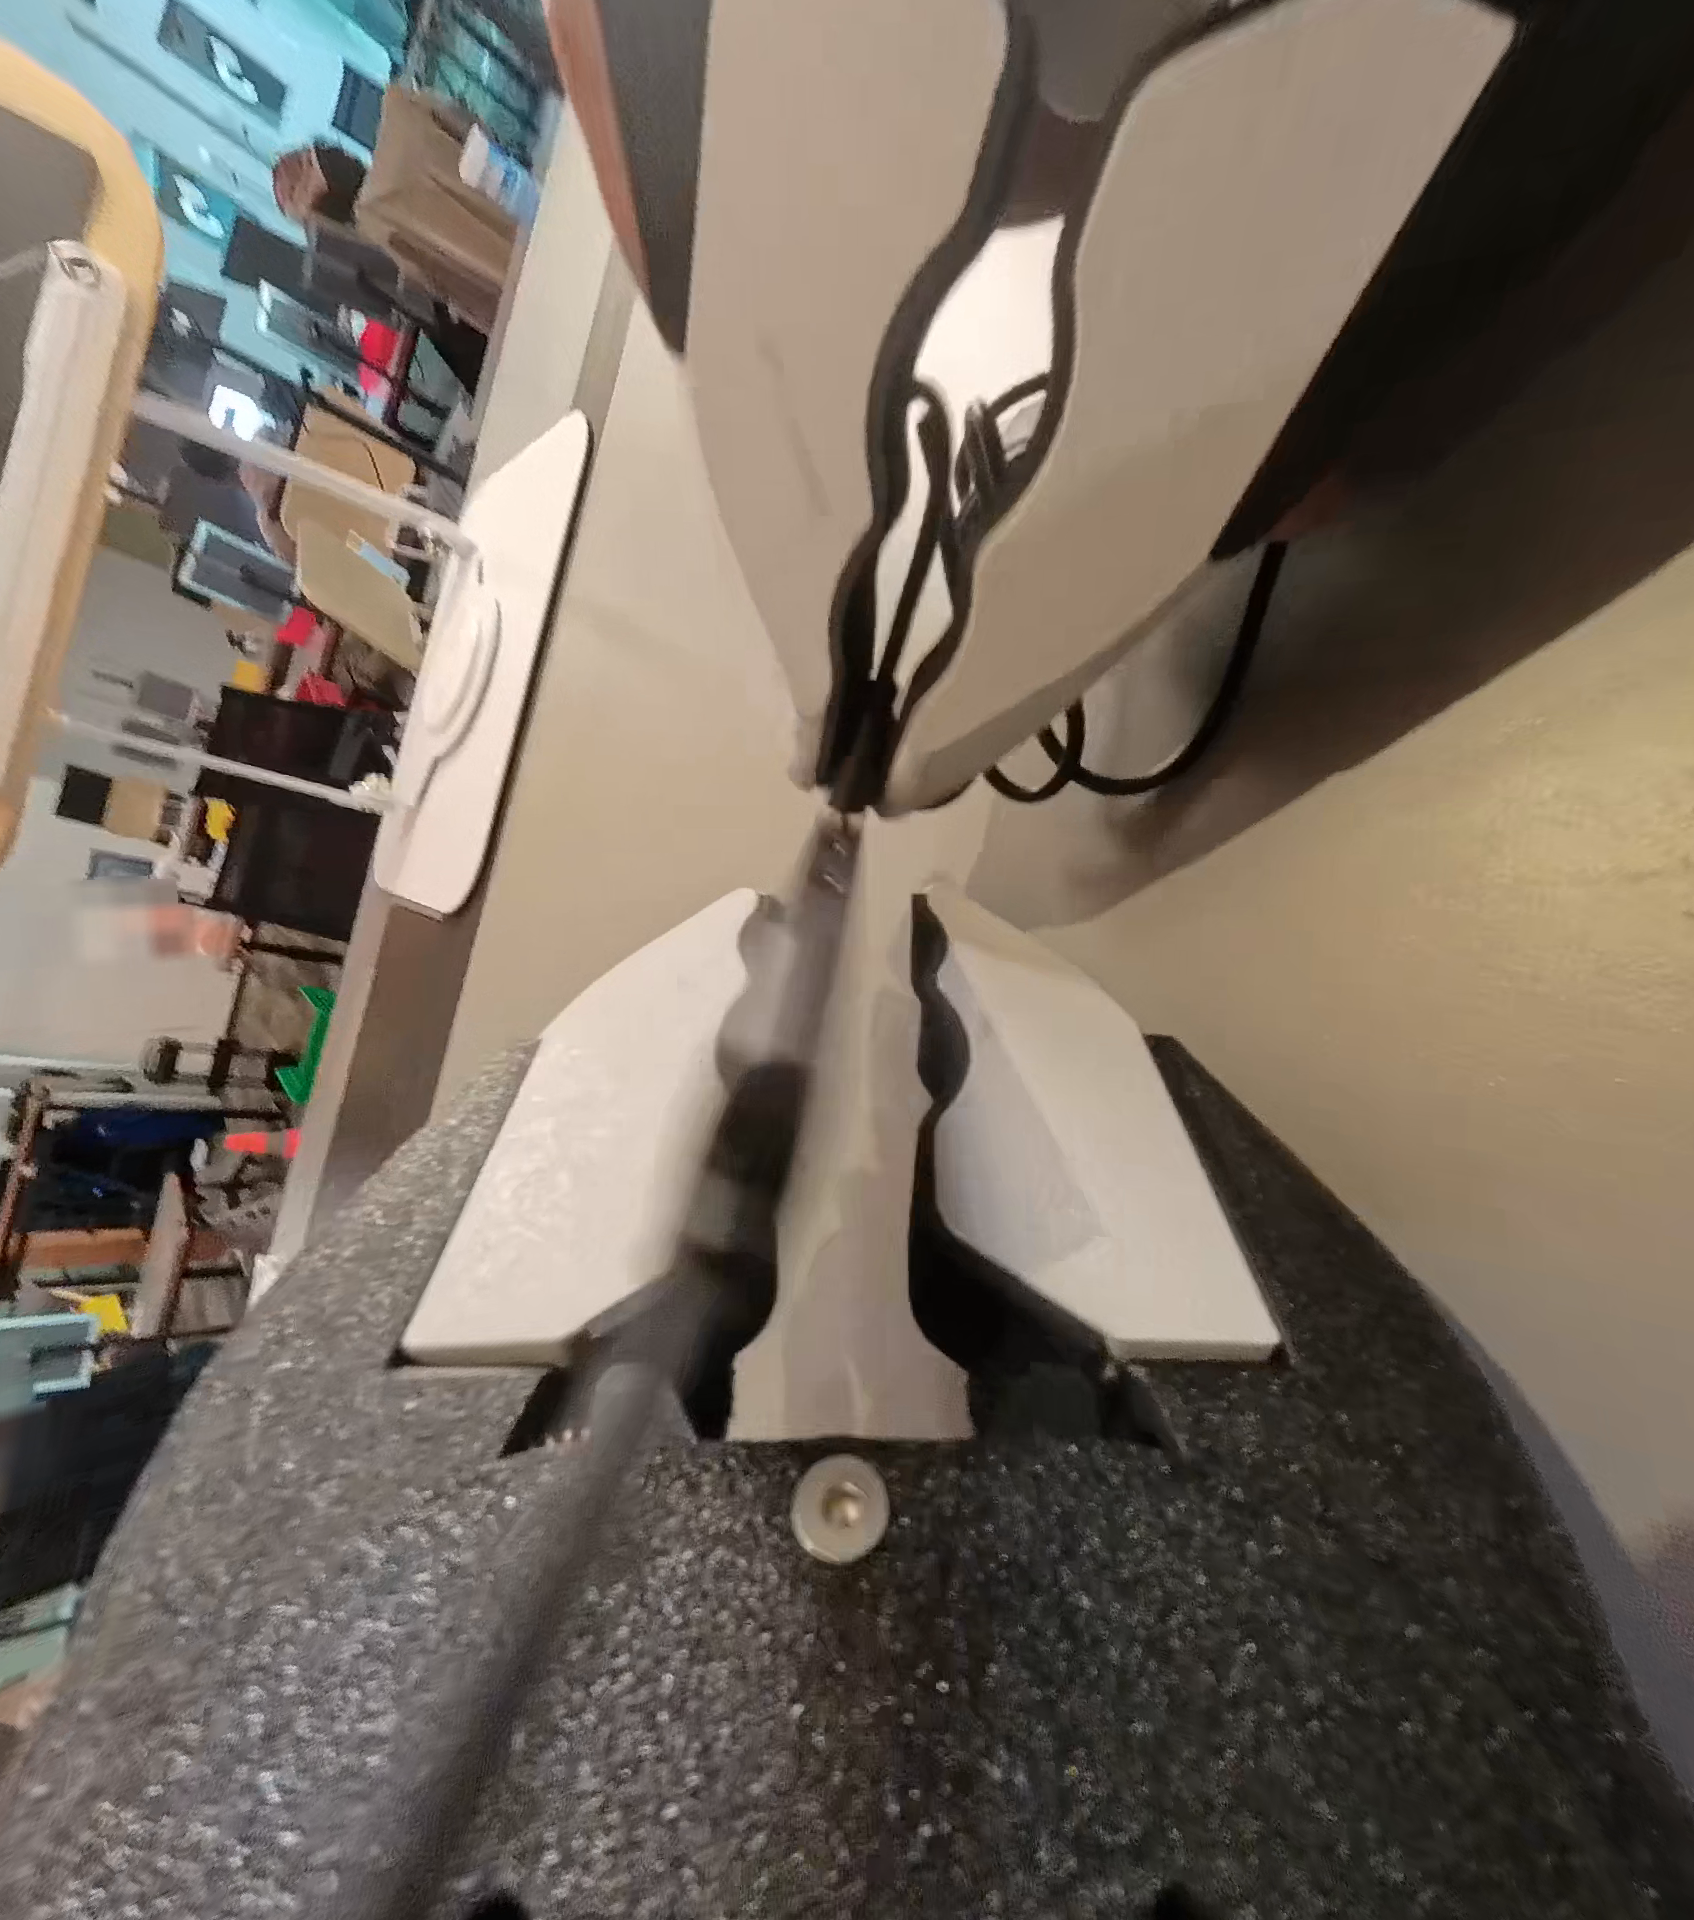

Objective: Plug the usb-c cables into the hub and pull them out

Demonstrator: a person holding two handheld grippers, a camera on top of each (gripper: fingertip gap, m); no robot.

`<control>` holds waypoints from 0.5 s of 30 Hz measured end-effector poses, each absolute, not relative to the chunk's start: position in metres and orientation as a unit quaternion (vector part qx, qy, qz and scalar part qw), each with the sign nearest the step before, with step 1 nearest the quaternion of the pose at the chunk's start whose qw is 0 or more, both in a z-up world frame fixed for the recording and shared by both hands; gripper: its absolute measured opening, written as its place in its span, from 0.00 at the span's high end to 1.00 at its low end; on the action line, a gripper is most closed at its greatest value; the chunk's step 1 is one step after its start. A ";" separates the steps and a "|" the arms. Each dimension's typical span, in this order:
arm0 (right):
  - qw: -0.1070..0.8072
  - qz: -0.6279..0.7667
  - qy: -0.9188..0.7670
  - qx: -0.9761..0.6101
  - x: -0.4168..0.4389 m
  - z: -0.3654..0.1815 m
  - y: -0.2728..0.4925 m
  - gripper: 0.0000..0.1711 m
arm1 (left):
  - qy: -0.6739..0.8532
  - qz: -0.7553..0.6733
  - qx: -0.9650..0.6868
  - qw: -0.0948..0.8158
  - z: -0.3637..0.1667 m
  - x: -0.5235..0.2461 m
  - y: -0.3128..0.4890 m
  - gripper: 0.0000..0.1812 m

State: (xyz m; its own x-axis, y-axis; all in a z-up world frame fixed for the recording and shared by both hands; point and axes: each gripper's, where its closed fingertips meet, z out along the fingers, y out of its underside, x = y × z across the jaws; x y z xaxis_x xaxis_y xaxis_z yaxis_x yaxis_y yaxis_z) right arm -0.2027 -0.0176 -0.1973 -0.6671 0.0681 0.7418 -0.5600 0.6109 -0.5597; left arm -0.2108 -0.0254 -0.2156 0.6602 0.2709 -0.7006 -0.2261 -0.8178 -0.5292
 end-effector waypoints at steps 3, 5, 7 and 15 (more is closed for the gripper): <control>0.376 0.444 -0.805 0.121 -0.209 -0.186 -0.011 0.96 | -0.046 0.415 -0.861 0.290 -0.217 -0.211 -0.031 0.84; 0.375 0.454 -0.802 0.102 -0.215 -0.182 -0.005 0.96 | -0.060 0.421 -0.857 0.291 -0.216 -0.206 -0.030 0.84; 0.373 0.457 -0.802 0.088 -0.221 -0.182 0.001 0.97 | -0.065 0.424 -0.854 0.292 -0.215 -0.196 -0.027 0.84; 0.360 0.449 -0.816 0.060 -0.235 -0.191 0.012 0.96 | -0.071 0.370 -0.848 0.373 -0.202 -0.110 -0.015 0.86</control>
